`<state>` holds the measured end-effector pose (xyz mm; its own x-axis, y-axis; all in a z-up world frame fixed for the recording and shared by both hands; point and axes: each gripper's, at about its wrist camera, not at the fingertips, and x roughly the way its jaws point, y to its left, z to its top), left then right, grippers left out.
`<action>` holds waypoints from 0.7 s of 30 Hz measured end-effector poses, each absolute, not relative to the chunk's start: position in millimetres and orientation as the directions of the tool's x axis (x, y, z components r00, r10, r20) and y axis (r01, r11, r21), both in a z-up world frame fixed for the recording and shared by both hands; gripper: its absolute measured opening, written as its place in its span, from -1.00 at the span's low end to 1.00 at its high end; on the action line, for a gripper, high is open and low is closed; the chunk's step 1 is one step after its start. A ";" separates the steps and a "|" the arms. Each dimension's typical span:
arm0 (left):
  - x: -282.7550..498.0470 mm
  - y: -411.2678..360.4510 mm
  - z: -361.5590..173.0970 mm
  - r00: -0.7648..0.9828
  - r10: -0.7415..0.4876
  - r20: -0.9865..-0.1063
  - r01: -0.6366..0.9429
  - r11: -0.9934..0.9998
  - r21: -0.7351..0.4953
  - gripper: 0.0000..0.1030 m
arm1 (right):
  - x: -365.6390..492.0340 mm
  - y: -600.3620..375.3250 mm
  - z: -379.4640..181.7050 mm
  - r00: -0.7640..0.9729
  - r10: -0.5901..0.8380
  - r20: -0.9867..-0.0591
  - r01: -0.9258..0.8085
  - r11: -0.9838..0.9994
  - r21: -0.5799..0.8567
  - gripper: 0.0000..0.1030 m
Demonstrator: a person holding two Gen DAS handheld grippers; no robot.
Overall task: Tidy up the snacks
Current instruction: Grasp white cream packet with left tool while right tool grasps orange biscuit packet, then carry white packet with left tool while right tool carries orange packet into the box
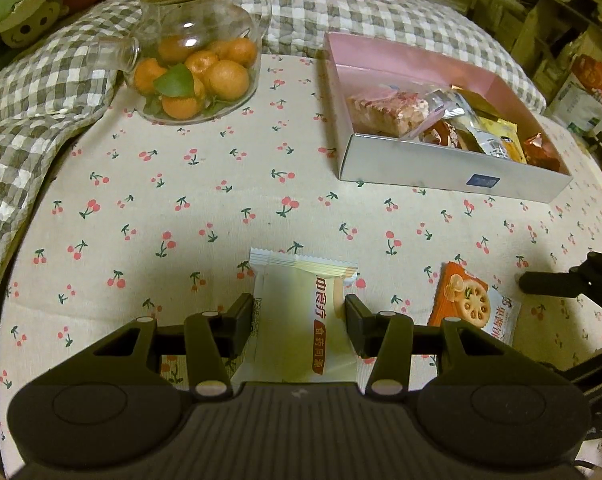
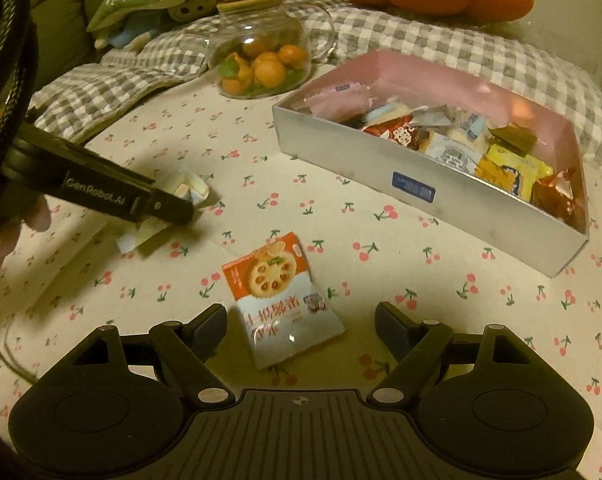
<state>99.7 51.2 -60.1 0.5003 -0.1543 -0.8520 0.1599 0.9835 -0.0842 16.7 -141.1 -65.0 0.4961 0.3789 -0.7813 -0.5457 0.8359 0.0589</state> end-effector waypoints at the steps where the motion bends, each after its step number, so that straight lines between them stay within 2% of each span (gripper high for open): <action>1: 99.8 51.0 -60.2 0.500 -0.154 -0.852 0.159 0.984 -0.084 -0.12 | 17.8 -138.8 -65.6 0.502 0.371 -0.781 -0.543 0.838 0.049 0.61; 5: 99.7 51.1 -60.3 0.499 -0.154 -0.853 0.159 0.984 -0.084 -0.12 | 20.5 -130.6 -68.4 0.522 0.342 -0.781 -0.543 0.840 0.005 0.58; 7: 99.6 51.0 -60.3 0.500 -0.154 -0.853 0.159 0.984 -0.084 -0.12 | 19.1 -126.9 -69.4 0.533 0.335 -0.777 -0.553 0.833 -0.020 0.50; 14: 99.1 50.6 -60.9 0.500 -0.150 -0.853 0.160 0.984 -0.079 -0.12 | 16.3 -122.1 -65.8 0.532 0.359 -0.767 -0.570 0.822 -0.011 -0.18; 21: 98.4 50.1 -60.8 0.497 -0.154 -0.854 0.165 0.983 -0.082 -0.12 | 16.6 -120.9 -62.5 0.533 0.350 -0.770 -0.557 0.831 -0.008 -0.22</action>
